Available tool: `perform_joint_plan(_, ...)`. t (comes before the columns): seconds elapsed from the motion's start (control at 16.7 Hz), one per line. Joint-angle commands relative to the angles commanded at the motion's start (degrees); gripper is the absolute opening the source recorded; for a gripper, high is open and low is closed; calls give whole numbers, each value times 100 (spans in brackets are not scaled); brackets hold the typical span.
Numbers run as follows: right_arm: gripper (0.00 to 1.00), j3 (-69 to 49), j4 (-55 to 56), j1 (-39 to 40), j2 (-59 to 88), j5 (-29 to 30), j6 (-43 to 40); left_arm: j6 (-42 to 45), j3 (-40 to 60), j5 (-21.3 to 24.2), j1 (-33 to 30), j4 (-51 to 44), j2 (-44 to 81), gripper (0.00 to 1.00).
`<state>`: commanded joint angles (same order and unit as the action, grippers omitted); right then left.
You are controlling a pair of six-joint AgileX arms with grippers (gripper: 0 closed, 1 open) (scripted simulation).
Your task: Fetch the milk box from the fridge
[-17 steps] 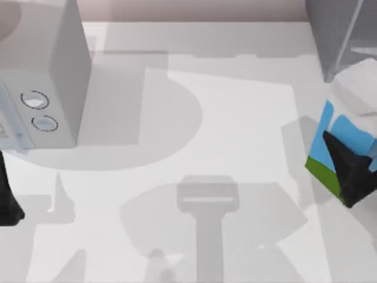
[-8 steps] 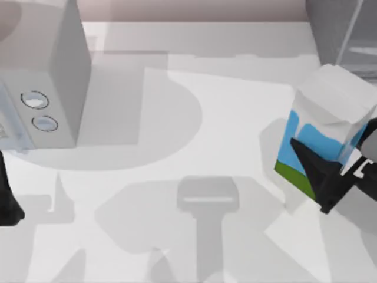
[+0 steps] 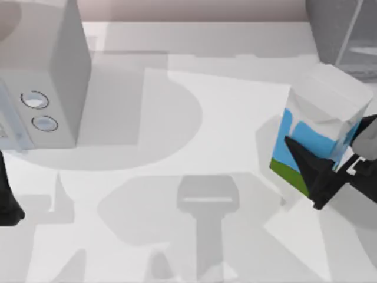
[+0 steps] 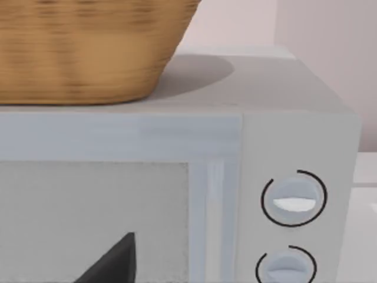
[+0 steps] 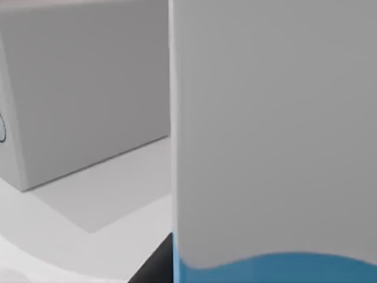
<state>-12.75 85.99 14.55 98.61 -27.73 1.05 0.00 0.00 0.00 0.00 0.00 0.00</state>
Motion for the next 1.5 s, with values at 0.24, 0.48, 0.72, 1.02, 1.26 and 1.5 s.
perform_joint_plan(0.24, 0, -444, 443, 268, 894, 259, -4, 0, 0, 0, 0, 0, 0, 100)
perform_joint_plan(0.48, 0, -838, 781, 508, 1596, 494, -7, 0, 0, 0, 0, 0, 0, 100)
perform_joint_plan(0.72, 0, -881, 821, 533, 1672, 518, -9, 0, 0, 0, 0, 0, 0, 100)
perform_joint_plan(1.02, 30, -881, 821, 533, 1672, 518, -9, 0, 0, 0, 0, 0, 0, 100)
perform_joint_plan(1.26, 60, -881, 821, 533, 1672, 518, -9, 0, 0, 0, 0, 0, 0, 100)
perform_joint_plan(1.5, 90, -881, 821, 533, 1672, 518, -9, 0, 0, 0, 0, 0, 0, 100)
